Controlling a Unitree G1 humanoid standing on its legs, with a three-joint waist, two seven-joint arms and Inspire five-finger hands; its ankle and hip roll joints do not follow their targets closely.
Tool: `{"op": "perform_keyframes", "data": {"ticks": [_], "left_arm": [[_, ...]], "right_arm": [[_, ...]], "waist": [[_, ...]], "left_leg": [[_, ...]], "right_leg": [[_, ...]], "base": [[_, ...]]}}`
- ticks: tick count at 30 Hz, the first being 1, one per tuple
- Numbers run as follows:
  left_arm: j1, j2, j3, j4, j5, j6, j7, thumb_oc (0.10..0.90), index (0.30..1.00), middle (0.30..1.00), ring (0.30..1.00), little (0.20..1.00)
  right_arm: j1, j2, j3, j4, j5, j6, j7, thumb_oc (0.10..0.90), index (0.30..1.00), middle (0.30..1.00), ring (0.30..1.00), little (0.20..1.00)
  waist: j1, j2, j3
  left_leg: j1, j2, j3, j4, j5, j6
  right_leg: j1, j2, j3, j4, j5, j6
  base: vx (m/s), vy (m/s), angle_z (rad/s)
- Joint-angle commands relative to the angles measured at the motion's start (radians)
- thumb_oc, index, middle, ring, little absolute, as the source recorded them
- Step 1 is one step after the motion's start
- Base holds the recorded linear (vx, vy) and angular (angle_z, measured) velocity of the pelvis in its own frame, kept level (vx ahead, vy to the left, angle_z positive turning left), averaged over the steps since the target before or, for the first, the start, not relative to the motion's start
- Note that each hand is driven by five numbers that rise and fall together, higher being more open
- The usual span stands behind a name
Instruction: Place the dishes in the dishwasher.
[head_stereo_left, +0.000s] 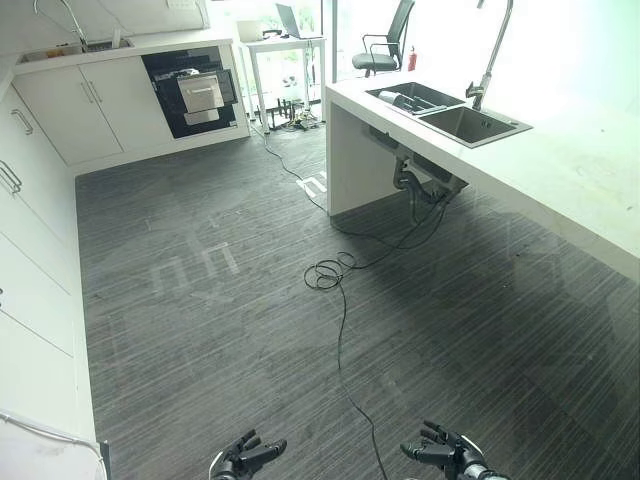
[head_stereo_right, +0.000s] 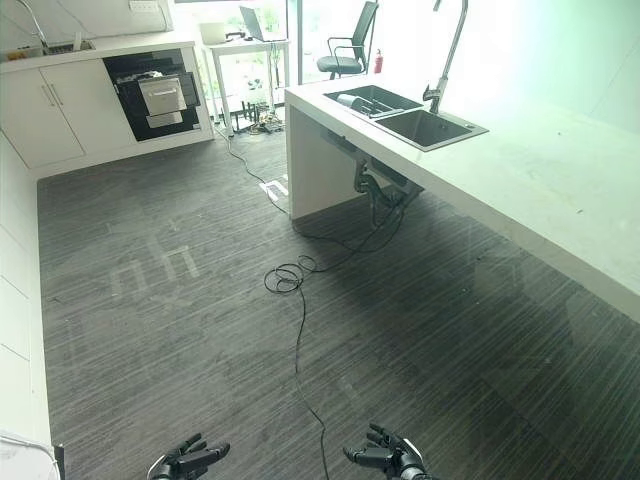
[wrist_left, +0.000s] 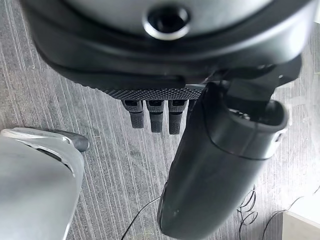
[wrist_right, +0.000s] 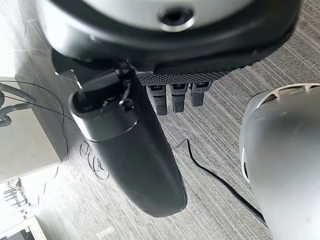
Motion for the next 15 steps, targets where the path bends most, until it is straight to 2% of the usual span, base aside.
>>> {"op": "perform_keyframes", "data": {"ticks": [1, 15], "left_arm": [[-0.047, 0.031, -0.002, -0.052, 0.018, -0.05, 0.0, 0.8, 0.9, 0.9, 0.9, 0.9], [-0.047, 0.031, 0.005, -0.072, 0.0, -0.051, 0.006, 0.8, 0.9, 0.9, 0.9, 0.9]], "right_arm": [[-0.06, -0.034, -0.015, -0.022, -0.015, -0.061, 0.016, 0.8, 0.9, 0.9, 0.9, 0.9], [-0.054, -0.034, -0.006, -0.07, -0.048, -0.072, 0.007, 0.8, 0.9, 0.9, 0.9, 0.9]], "waist": [[0.014, 0.013, -0.028], [0.013, 0.007, -0.022]], "left_leg": [[0.011, 0.092, 0.079, 0.026, -0.095, -0.084], [0.002, 0.089, 0.079, 0.026, -0.09, -0.081]], "right_leg": [[0.041, -0.007, 0.007, -0.067, -0.038, 0.103], [0.032, -0.011, 0.008, -0.067, -0.028, 0.106]], "base": [[0.0, 0.0, 0.0], [0.0, 0.0, 0.0]]}}
